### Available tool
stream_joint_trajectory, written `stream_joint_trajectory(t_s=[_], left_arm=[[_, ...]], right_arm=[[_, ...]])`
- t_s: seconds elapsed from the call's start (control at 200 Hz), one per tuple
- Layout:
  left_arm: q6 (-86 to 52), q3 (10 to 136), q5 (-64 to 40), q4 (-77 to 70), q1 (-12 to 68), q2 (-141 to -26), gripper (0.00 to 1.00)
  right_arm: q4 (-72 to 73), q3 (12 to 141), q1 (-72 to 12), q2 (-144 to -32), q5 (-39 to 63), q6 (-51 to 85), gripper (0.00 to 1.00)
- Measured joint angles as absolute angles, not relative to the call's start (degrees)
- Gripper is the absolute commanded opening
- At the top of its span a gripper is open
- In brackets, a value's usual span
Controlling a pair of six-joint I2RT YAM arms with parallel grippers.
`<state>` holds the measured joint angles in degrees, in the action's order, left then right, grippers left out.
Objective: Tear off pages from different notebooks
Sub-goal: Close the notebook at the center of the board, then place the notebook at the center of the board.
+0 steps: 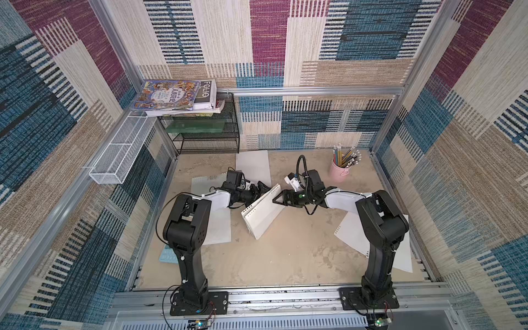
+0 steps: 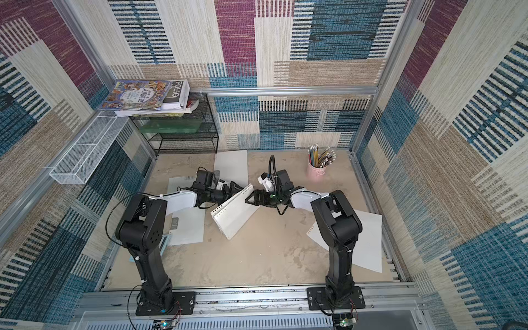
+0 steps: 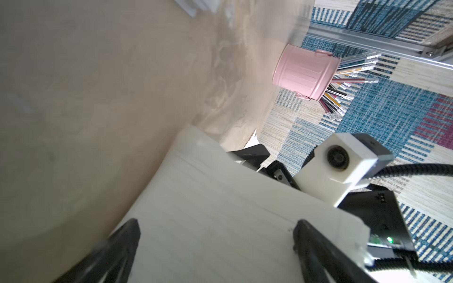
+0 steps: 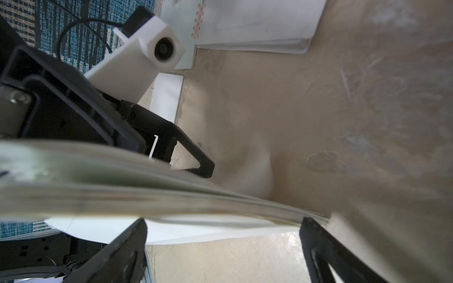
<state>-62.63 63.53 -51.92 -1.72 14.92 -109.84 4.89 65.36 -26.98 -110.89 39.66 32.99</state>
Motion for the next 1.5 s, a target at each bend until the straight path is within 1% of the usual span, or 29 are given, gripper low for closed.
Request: stream_joint_trajectory(t_s=[0.33, 0.546, 0.601, 0.621, 0.681, 0.726, 0.751, 0.781, 0.821, 0.866, 0.886, 0.911, 1.062, 1.197, 1.322, 1.482, 1.502], left_arm=[[-57.0, 64.7, -43.3, 5.6, 14.5, -97.8, 0.99], [-53.4, 64.9, -44.9, 7.6, 16.5, -100.7, 0.99], [-53.5, 63.5, -46.1, 7.2, 16.6, -101.8, 0.97], [-53.5, 63.0, -46.5, 7.2, 16.6, -102.1, 0.92], [-53.9, 62.5, -47.3, 7.3, 16.6, -102.8, 0.73], [-53.7, 62.8, -47.8, 7.4, 16.6, -103.2, 0.46], [-53.5, 63.2, -48.0, 7.4, 16.6, -103.3, 0.35], [-53.3, 63.8, -48.1, 7.6, 16.6, -103.5, 0.28], [-53.0, 64.5, -48.2, 7.8, 16.5, -103.7, 0.24], [-52.8, 65.3, -48.4, 7.8, 16.4, -104.2, 0.13], [-52.2, 65.8, -48.4, 8.0, 16.3, -104.5, 0.09], [-52.2, 66.4, -48.4, 8.3, 16.3, -105.0, 0.00], [-52.8, 73.0, -48.2, 9.7, 16.3, -109.0, 0.00], [-54.2, 82.3, -47.2, 10.2, 17.3, -114.3, 0.00], [-56.8, 95.0, -43.8, 8.1, 18.7, -122.5, 0.00], [-61.3, 109.6, -38.7, 2.4, 19.8, -135.4, 0.00], [-61.6, 111.3, -38.0, 2.2, 19.9, -136.6, 0.02]], right_arm=[[5.8, 65.5, -27.3, -112.2, 39.7, 33.5, 1.00], [6.1, 65.5, -27.2, -112.9, 39.7, 33.7, 1.00], [6.3, 65.4, -27.2, -112.9, 39.7, 33.7, 1.00], [6.3, 65.4, -27.2, -112.9, 39.7, 33.7, 1.00], [6.5, 65.3, -27.0, -112.9, 39.7, 33.7, 0.99], [6.9, 65.1, -26.9, -112.9, 39.7, 33.7, 0.99], [7.2, 64.9, -26.6, -112.8, 39.7, 33.7, 0.99], [7.4, 64.6, -26.4, -112.6, 39.7, 33.7, 0.99], [7.4, 63.9, -25.9, -112.0, 39.7, 33.7, 0.99], [7.3, 62.7, -24.9, -111.0, 39.8, 33.7, 0.98], [7.2, 62.0, -24.4, -110.4, 39.6, 33.7, 0.98], [7.1, 61.2, -23.6, -109.5, 39.6, 33.7, 0.99], [5.9, 55.7, -17.9, -101.4, 38.2, 33.1, 0.99], [3.1, 54.2, -14.7, -94.3, 35.6, 31.0, 0.99], [0.7, 53.5, -12.7, -89.5, 32.4, 28.6, 0.99], [-1.4, 51.8, -10.8, -87.7, 30.1, 27.1, 0.99], [-1.7, 51.6, -10.9, -87.5, 30.0, 27.0, 0.99]])
